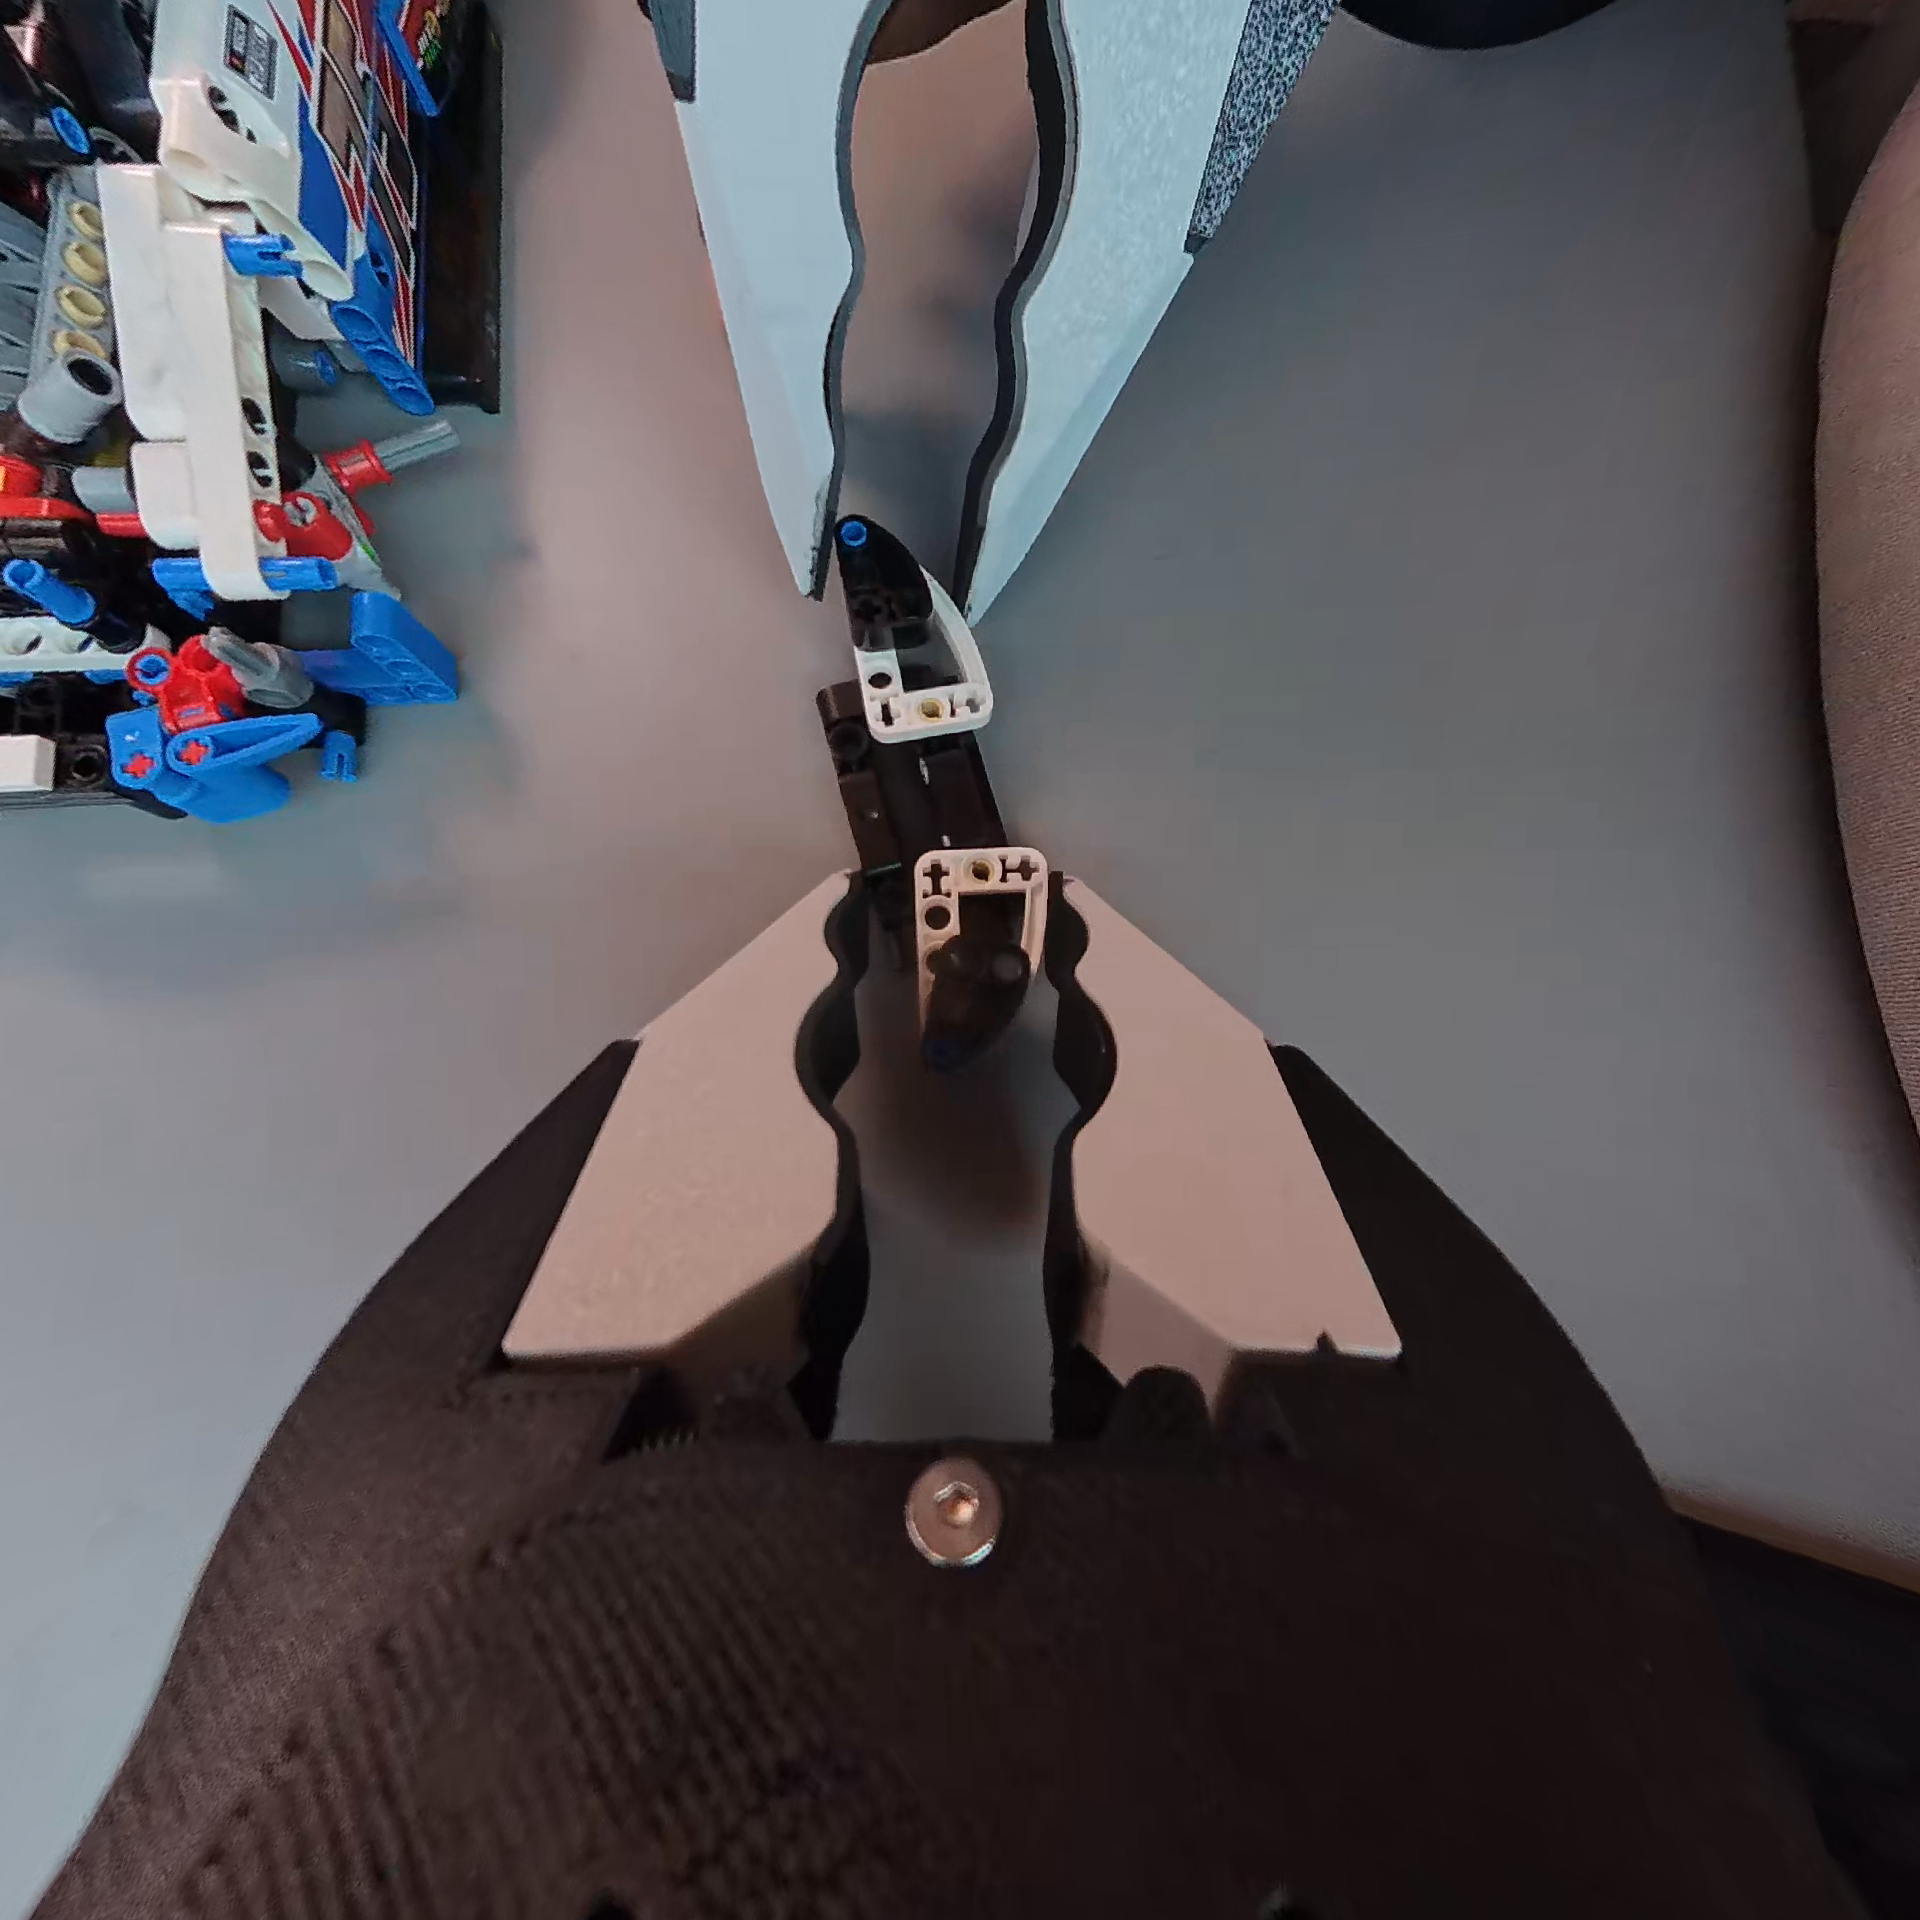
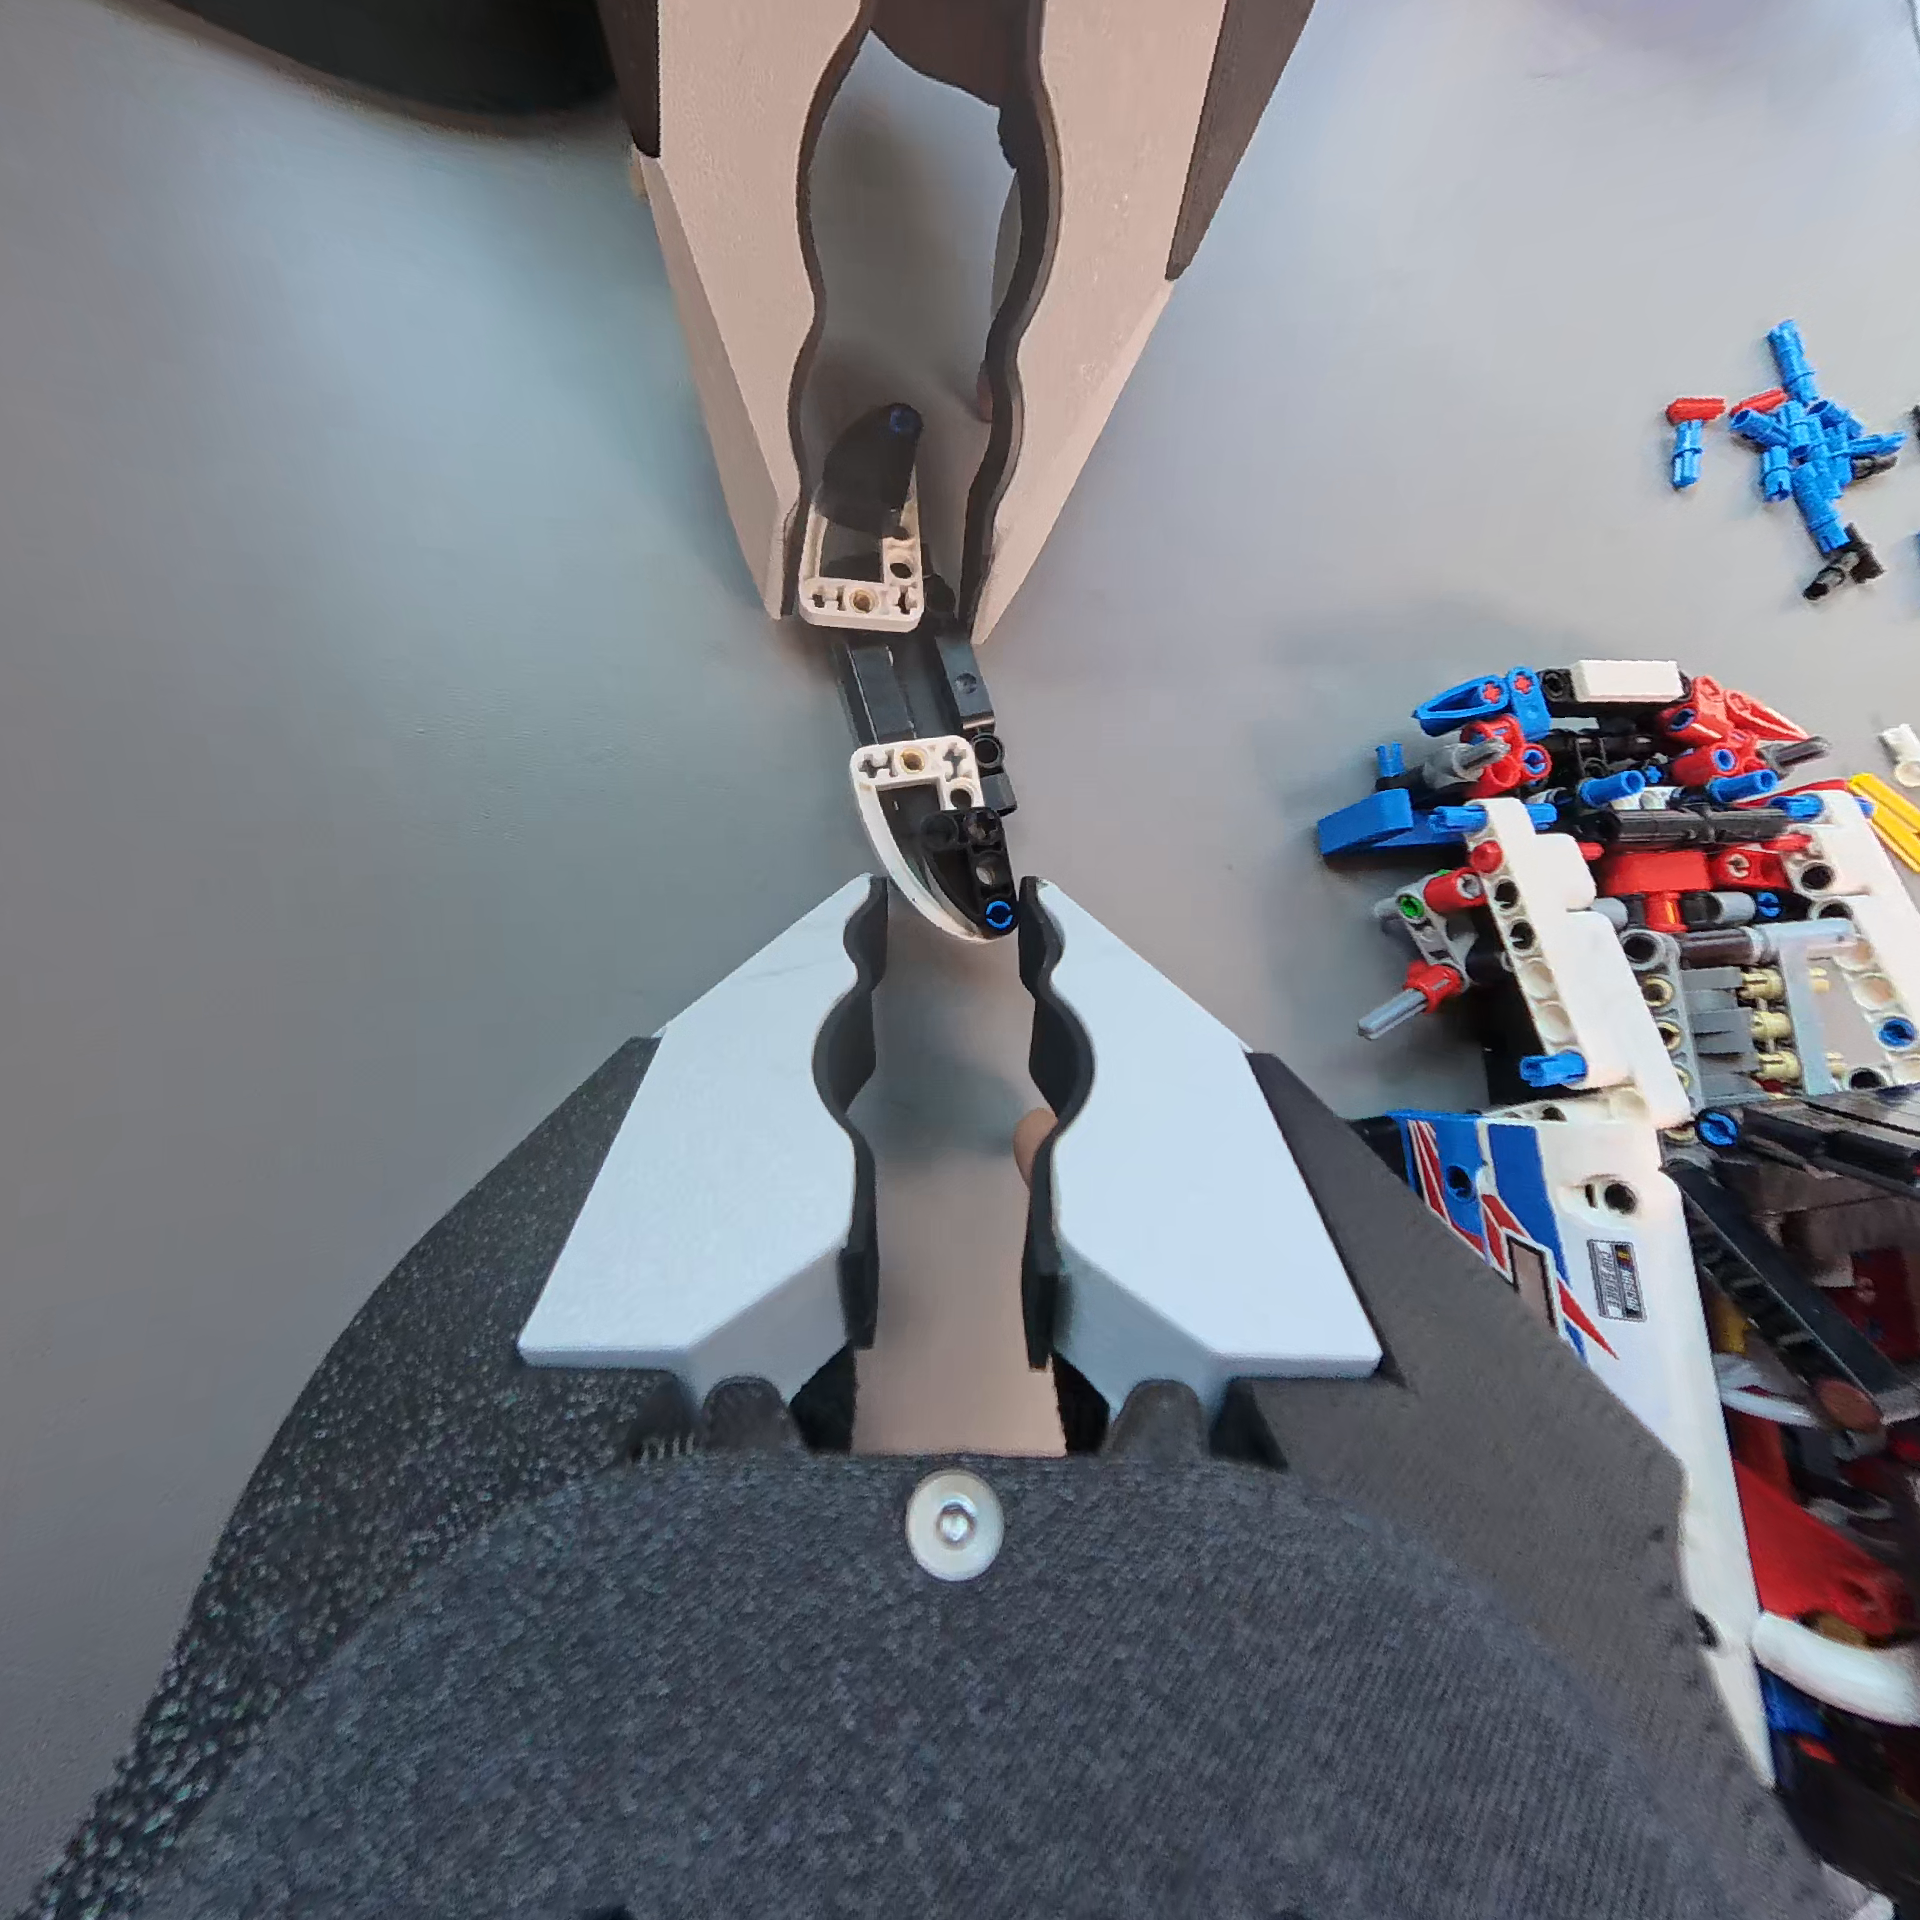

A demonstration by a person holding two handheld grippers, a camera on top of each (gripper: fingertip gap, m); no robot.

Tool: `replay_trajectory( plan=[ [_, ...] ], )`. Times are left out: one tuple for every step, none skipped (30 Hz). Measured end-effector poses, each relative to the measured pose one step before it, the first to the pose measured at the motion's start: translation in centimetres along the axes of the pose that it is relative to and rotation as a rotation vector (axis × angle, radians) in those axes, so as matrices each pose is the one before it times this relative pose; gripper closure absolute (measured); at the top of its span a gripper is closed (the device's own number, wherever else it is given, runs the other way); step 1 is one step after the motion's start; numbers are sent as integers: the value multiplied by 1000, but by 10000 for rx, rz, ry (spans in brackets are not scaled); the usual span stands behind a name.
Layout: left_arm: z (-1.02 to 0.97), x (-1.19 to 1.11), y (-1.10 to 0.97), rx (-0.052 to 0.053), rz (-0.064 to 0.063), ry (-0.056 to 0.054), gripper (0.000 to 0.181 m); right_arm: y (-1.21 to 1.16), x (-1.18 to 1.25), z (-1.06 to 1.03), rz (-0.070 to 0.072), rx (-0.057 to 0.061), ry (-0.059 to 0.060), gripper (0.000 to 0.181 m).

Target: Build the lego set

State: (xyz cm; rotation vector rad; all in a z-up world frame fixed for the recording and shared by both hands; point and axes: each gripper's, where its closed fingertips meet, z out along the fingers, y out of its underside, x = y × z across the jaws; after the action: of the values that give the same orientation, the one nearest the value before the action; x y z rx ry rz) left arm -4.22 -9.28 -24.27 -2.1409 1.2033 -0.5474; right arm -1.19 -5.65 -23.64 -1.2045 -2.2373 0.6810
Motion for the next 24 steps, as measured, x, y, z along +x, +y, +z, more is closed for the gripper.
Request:
replay_trajectory(
  plan=[
    [19,-19,-9,12,28,-41,149,-5,2,31,-9,22,5,159],
    [24,-32,-10,23,20,-40,149,-14,50,26,-4,30,28,159],
    [14,-62,-11,20,35,-55,149,-53,78,0,1,51,36,159],
    [17,-108,4,14,48,-81,150,-46,53,-12,13,52,4,159],
    [1,-136,-19,26,40,-93,150,-70,25,-18,16,76,-15,159],
    [-3,-153,-26,41,35,-89,150,-113,-27,-16,15,106,-41,160],
    [7,-204,-47,56,51,-118,150,-56,-25,-6,24,71,-38,162],
    [3,-201,-49,64,54,-117,150,15,28,4,3,35,-8,162],
    [14,-72,-27,59,54,-24,150,63,24,7,-30,12,-8,163],
    [16,-22,-45,60,56,-1,150,53,-3,-12,-36,17,-35,163],
    [32,-28,-44,56,71,-6,150,60,3,-4,-24,7,-48,163],
    [17,25,-33,39,82,18,150,70,7,-9,-13,10,-58,163],
    [23,58,-28,24,71,35,151,22,42,-21,-7,34,-30,162],
    [27,63,-34,27,45,41,152,-14,-38,-33,-14,48,-67,162],
    [25,80,-18,30,12,60,152,-30,-110,-33,-20,50,-84,162],
    [12,62,-3,27,-7,60,152,-42,-84,-23,-19,48,-57,162],
    [-4,31,1,22,25,32,152,-7,-50,-5,-8,33,-27,162],
    [-15,21,-4,22,43,12,152,1,-30,6,-13,21,-5,162],
    [7,-3,-6,18,11,10,152,-13,-35,-13,-17,25,-9,162],
    [-5,-6,0,9,-4,16,152,-25,-41,-13,5,29,-13,162],
    [-5,-1,-3,11,15,13,152,-32,-34,-11,17,40,-14,161],
    [6,2,-4,16,7,12,152,-39,-59,-10,8,43,-21,159],
    [-24,-12,-8,24,-29,19,152,-76,-16,-25,2,70,16,157],
    [-49,-18,-48,56,-97,37,152,-187,35,-79,-26,132,51,153]
  ],
)
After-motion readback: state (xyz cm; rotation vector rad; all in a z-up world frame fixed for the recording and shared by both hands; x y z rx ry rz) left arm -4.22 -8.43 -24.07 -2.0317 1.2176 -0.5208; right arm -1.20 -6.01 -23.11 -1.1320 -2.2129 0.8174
